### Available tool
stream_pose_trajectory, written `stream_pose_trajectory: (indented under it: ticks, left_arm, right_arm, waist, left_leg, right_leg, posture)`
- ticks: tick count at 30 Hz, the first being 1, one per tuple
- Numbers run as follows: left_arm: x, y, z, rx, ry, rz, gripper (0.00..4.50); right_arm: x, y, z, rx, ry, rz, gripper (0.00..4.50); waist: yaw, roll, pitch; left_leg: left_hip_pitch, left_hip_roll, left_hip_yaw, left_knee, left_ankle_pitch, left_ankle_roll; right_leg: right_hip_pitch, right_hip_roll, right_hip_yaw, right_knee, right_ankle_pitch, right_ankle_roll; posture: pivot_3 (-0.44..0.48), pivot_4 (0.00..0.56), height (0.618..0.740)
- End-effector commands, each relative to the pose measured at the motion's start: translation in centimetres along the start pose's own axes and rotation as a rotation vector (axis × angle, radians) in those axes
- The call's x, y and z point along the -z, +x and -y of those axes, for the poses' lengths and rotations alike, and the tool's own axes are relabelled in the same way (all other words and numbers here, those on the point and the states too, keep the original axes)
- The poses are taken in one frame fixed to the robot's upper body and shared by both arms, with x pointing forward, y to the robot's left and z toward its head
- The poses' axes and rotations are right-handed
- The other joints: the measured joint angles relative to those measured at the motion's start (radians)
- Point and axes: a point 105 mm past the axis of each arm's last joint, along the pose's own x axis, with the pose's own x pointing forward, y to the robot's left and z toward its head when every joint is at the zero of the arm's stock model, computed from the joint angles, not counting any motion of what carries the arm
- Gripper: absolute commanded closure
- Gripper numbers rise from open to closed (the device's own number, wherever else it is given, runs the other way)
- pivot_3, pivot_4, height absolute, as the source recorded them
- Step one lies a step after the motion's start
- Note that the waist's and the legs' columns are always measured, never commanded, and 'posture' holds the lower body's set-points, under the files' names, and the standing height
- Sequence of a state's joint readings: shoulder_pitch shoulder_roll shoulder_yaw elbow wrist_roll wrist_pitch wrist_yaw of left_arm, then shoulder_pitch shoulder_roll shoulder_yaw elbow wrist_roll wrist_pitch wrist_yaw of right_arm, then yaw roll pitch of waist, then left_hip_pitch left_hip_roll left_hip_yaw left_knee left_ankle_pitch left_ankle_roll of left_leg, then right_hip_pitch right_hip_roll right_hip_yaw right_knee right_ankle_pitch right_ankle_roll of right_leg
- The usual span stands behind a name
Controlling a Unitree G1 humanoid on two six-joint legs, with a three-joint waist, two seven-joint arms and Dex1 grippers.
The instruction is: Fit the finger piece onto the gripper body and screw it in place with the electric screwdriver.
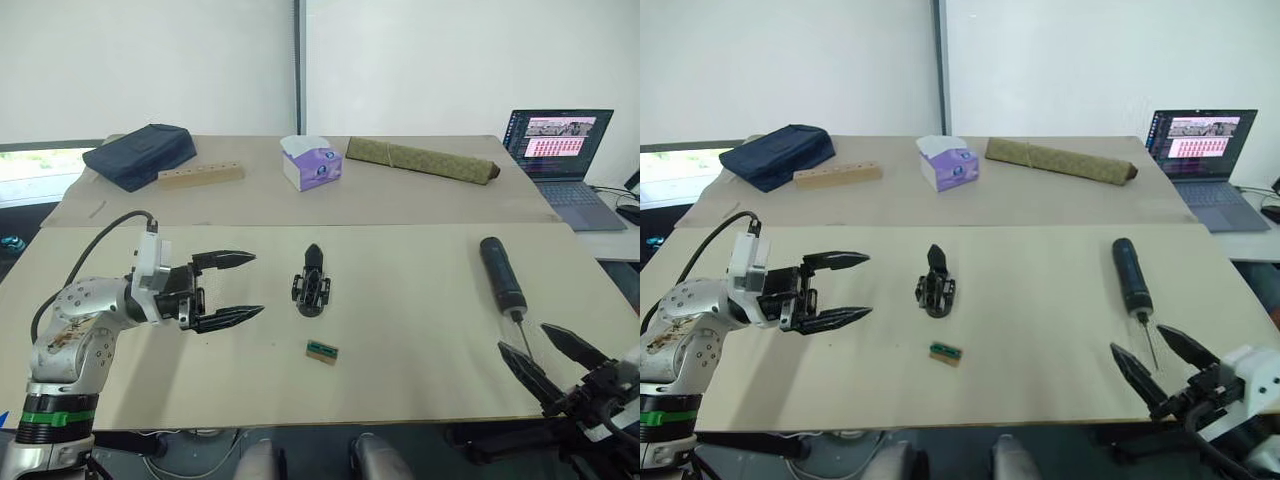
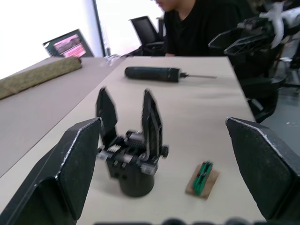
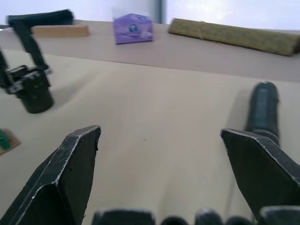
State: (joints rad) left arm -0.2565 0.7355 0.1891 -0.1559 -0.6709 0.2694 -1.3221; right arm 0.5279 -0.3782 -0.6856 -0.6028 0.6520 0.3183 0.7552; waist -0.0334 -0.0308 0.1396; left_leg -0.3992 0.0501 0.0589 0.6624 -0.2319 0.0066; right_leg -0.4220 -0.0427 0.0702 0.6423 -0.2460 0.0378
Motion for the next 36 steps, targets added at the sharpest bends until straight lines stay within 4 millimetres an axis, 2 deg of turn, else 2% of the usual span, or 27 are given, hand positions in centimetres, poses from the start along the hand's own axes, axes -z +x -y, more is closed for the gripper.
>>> stream_pose_trajectory:
  ticks: [1,2,4,6,8,10,14,17,20,23,27,31,34,36]
  left_arm:
    - [-0.8,-0.2,0.5,0.029,0.017,-0.011,0.03]
    - [-0.8,-0.2,0.5,0.032,0.014,-0.014,0.03]
    - [-1.0,0.1,0.4,0.03,0.019,-0.01,0.03]
    - [-1.4,0.5,0.2,0.019,0.023,0.007,0.03]
    - [-1.5,0.8,-0.1,0.009,0.032,0.013,0.03]
    - [-1.4,1.0,-0.1,0.016,0.036,0.006,0.03]
    - [-1.4,1.3,-0.1,0.044,0.05,0.001,0.03]
    - [-1.1,1.4,0.1,0.054,0.029,-0.01,0.03]
    - [-0.6,1.5,0.7,0.076,0.016,-0.026,0.03]
    - [-0.4,1.5,1.2,0.085,0.01,-0.027,0.03]
    - [-0.1,1.3,1.7,0.081,0.009,-0.039,0.0]
    - [0.2,1.0,1.9,0.078,0.004,-0.049,0.0]
    - [0.3,0.9,2.0,0.081,0.005,-0.042,0.0]
    - [0.4,0.9,2.1,0.083,0.004,-0.038,0.0]
  right_arm:
    - [-2.2,0.8,0.3,0.052,-0.049,0.086,0.0]
    - [-2.3,1.0,0.4,0.061,-0.049,0.089,0.0]
    - [-2.0,2.7,0.9,0.058,-0.034,-0.008,0.0]
    - [-1.0,4.9,2.3,0.088,-0.023,-0.187,0.0]
    - [-1.1,6.6,3.4,0.098,-0.032,-0.256,0.0]
    - [-0.3,7.7,5.1,0.143,-0.046,-0.36,0.0]
    - [0.4,10.7,8.6,0.247,-0.071,-0.451,0.0]
    - [1.2,12.4,10.1,0.256,-0.054,-0.529,0.0]
    - [1.0,13.8,11.7,0.309,-0.1,-0.566,0.0]
    - [2.0,13.9,11.9,0.288,-0.025,-0.666,0.0]
    - [3.1,13.3,11.4,0.238,0.066,-0.776,1.16]
    - [3.3,12.6,12.0,0.255,0.082,-0.814,2.48]
    - [2.1,13.3,11.7,0.218,0.083,-0.737,2.53]
    - [-0.2,14.5,10.7,0.14,0.046,-0.586,2.53]
  waist:
    - [-0.002,0.0,0.0]
    - [-0.003,0.0,0.0]
    - [-0.005,0.0,0.0]
    - [-0.01,-0.001,0.001]
    - [-0.008,-0.003,0.002]
    - [-0.004,-0.004,0.002]
    - [0.003,-0.004,0.004]
    - [0.004,-0.004,0.004]
    - [0.003,-0.004,0.005]
    - [0.001,-0.004,0.005]
    - [0.007,-0.004,0.005]
    - [0.008,-0.004,0.005]
    - [0.013,-0.004,0.005]
    - [0.014,-0.004,0.006]
  left_leg:
    - [0.0,0.0,0.0,0.0,0.0,0.0]
    - [0.0,0.0,0.0,-0.001,0.0,0.0]
    - [0.0,-0.001,0.0,-0.001,0.0,0.0]
    - [-0.001,-0.001,0.001,-0.001,0.0,0.0]
    - [0.0,-0.001,0.001,-0.001,0.0,0.0]
    - [0.0,-0.003,0.001,-0.001,0.001,0.001]
    - [-0.004,-0.003,0.0,-0.002,0.001,0.001]
    - [-0.005,-0.004,0.0,-0.002,0.001,0.001]
    - [-0.006,-0.004,0.001,-0.002,0.001,0.001]
    - [-0.006,-0.004,0.001,-0.002,0.001,0.001]
    - [-0.006,-0.004,0.0,-0.002,0.001,0.001]
    - [-0.005,-0.004,0.0,-0.001,0.001,0.001]
    - [-0.005,-0.003,0.0,-0.001,0.001,0.001]
    - [-0.005,-0.003,0.0,-0.001,0.001,0.001]
  right_leg:
    - [0.0,0.0,0.0,0.0,0.0,0.0]
    - [0.0,0.0,0.0,0.0,0.0,0.0]
    - [0.0,0.0,0.0,0.0,0.0,0.0]
    - [-0.001,-0.001,0.002,-0.001,-0.001,-0.002]
    - [0.0,-0.002,0.004,-0.001,0.001,-0.009]
    - [0.0,0.0,0.003,-0.002,0.002,-0.009]
    - [-0.002,0.0,0.001,-0.002,0.004,-0.006]
    - [-0.003,0.0,0.001,-0.003,0.005,-0.005]
    - [-0.003,0.0,0.001,-0.004,0.005,-0.004]
    - [-0.003,0.0,0.001,-0.004,0.005,-0.004]
    - [-0.003,0.0,0.001,-0.004,0.005,-0.004]
    - [-0.003,0.0,0.001,-0.003,0.006,-0.004]
    - [-0.003,0.0,0.001,-0.003,0.006,-0.004]
    - [-0.003,0.0,0.001,-0.003,0.006,-0.004]
  posture:
    - [0.0,0.15,0.74]
    - [0.0,0.15,0.74]
    - [0.0,0.15,0.74]
    - [0.0,0.15,0.74]
    - [0.0,0.15,0.74]
    - [0.0,0.15,0.74]
    - [0.0,0.15,0.74]
    - [0.0,0.15,0.74]
    - [0.0,0.15,0.74]
    - [0.0,0.15,0.74]
    - [0.0,0.15,0.74]
    - [0.0,0.15,0.74]
    - [0.0,0.15,0.74]
    - [0.0,0.15,0.74]
